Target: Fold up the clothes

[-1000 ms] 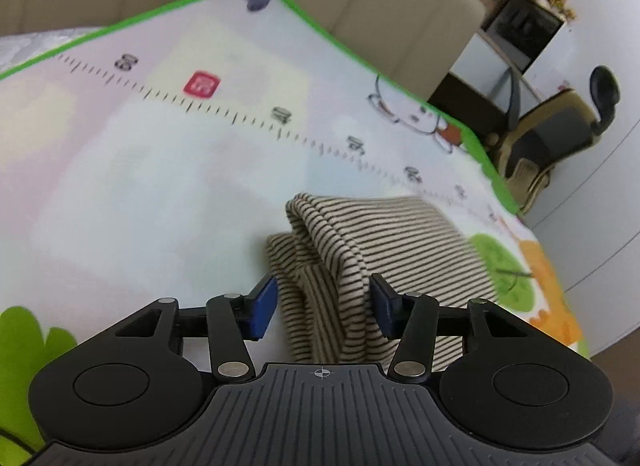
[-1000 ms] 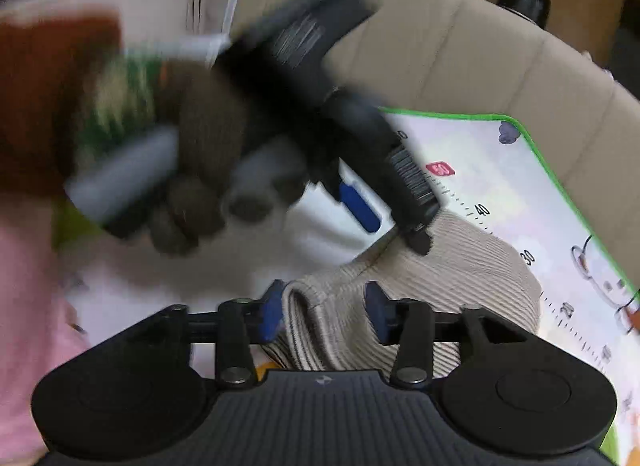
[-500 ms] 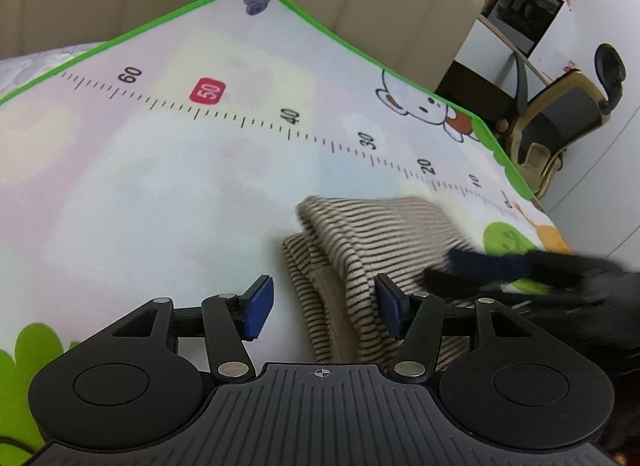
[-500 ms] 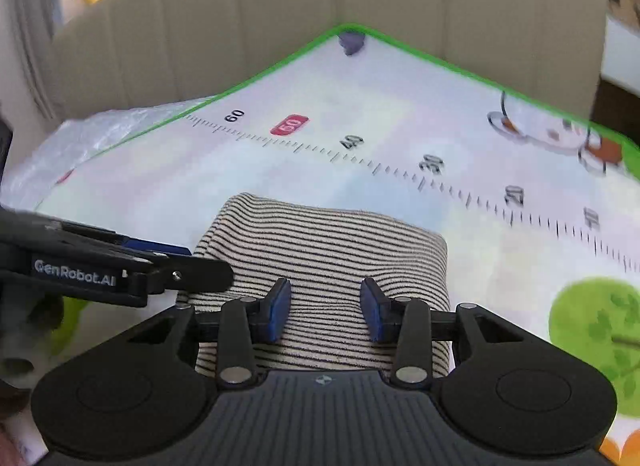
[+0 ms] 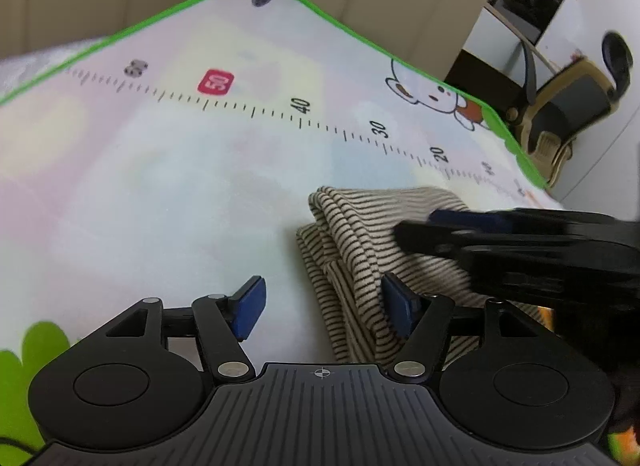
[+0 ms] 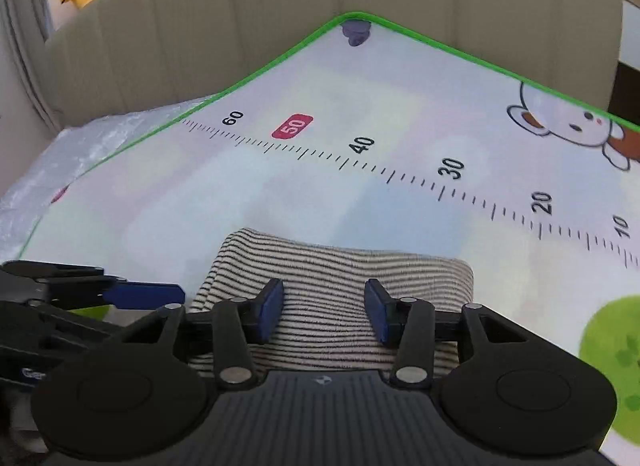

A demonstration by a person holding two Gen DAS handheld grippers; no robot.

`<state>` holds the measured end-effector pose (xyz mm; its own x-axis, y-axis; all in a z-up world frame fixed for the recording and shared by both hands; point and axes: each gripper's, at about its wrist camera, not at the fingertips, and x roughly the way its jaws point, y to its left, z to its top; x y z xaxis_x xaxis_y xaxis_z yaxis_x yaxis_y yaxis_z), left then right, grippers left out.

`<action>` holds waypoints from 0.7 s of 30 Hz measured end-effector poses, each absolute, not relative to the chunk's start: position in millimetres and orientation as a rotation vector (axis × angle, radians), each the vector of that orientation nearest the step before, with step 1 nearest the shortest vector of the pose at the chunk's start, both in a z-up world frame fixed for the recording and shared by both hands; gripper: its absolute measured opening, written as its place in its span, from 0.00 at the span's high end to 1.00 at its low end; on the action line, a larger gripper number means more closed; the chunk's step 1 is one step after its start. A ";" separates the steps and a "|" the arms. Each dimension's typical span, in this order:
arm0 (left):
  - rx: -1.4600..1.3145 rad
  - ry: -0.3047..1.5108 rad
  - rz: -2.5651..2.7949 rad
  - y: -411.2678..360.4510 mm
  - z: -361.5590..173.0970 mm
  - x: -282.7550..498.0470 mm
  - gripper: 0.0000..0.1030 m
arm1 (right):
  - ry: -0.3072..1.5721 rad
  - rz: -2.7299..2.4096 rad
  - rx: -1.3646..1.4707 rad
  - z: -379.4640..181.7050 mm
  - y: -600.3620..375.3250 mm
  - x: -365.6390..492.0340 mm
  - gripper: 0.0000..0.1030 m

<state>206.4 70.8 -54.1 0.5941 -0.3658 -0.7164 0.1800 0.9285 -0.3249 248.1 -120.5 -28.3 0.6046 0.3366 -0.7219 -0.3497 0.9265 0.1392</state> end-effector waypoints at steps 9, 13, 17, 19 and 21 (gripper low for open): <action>-0.257 0.888 -0.324 76.6 -56.4 208.8 0.30 | 0.746 0.327 0.124 1.7 -175.1 194.4 0.42; -0.244 0.886 -0.318 74.8 -56.8 209.5 0.27 | 0.854 0.266 0.080 -36.3 -182.3 175.9 0.38; -0.223 0.885 -0.310 71.4 -57.6 206.9 0.24 | 0.815 0.248 0.076 -26.1 -176.3 174.3 0.36; -0.211 0.878 -0.299 72.0 -56.4 205.0 0.24 | 0.746 0.268 -0.013 -10.6 -161.3 164.3 0.42; -0.222 0.881 -0.296 74.3 -57.0 204.8 0.24 | 0.672 0.349 -0.067 1.4 -147.7 143.9 0.57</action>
<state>204.8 74.3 -57.0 0.6002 -0.3441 -0.7220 0.1626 0.9364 -0.3110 143.9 -147.7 1.4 0.7268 0.2949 -0.6203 -0.3381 0.9397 0.0506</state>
